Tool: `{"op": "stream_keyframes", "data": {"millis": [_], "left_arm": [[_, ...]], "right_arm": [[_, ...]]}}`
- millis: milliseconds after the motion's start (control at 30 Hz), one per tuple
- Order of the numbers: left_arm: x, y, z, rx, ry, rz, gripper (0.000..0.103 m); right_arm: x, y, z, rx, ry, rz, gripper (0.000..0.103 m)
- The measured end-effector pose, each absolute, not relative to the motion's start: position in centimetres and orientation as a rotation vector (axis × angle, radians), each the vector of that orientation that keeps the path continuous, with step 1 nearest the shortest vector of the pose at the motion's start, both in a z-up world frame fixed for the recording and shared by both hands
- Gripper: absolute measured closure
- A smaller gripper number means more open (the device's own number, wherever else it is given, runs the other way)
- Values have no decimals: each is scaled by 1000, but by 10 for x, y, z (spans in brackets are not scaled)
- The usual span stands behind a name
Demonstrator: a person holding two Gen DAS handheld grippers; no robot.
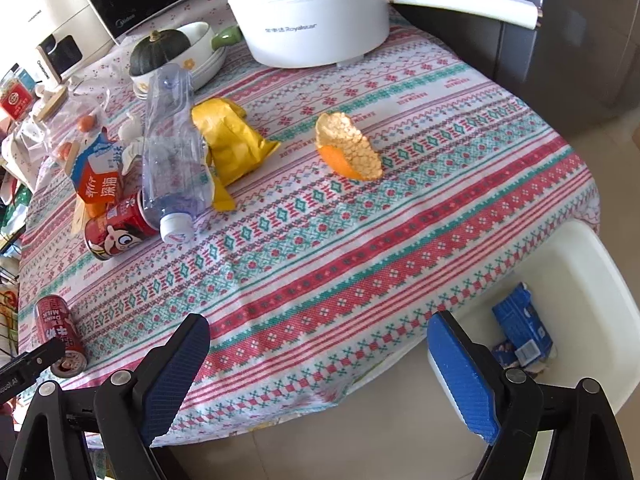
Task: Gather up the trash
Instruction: 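Move the left tool to the red can lying on the table, then grasp the red can with the left tool while the right tool grasps the orange peel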
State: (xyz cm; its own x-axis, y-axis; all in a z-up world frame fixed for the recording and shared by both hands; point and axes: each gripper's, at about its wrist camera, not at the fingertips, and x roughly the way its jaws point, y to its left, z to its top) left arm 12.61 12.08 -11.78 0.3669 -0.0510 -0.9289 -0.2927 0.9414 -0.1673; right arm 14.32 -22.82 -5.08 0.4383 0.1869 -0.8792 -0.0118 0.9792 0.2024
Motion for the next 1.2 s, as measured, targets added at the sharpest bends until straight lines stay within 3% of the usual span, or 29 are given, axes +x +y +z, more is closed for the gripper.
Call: {"op": "stream_keyframes", "data": {"millis": [233,300,367,400,1200], "left_arm": [[129,136,-132,-425,1218,177,5],[129,140,-136,-473,1221,159,16],[130,144,-141,-516,1227,133,40],[130,145,-142,-530,1229,123,42],[150,131,-71,-306,1015,-98,48]], "right_arm": [[146,-216,-54,185,1118,135,11],[147,-215,-55,177,1118,129,11],[148,-213,-56,167,1120,123,11],[149,-212,-57,163,1121,122,11],[189,-193,-65,144,1147,107,11]]}}
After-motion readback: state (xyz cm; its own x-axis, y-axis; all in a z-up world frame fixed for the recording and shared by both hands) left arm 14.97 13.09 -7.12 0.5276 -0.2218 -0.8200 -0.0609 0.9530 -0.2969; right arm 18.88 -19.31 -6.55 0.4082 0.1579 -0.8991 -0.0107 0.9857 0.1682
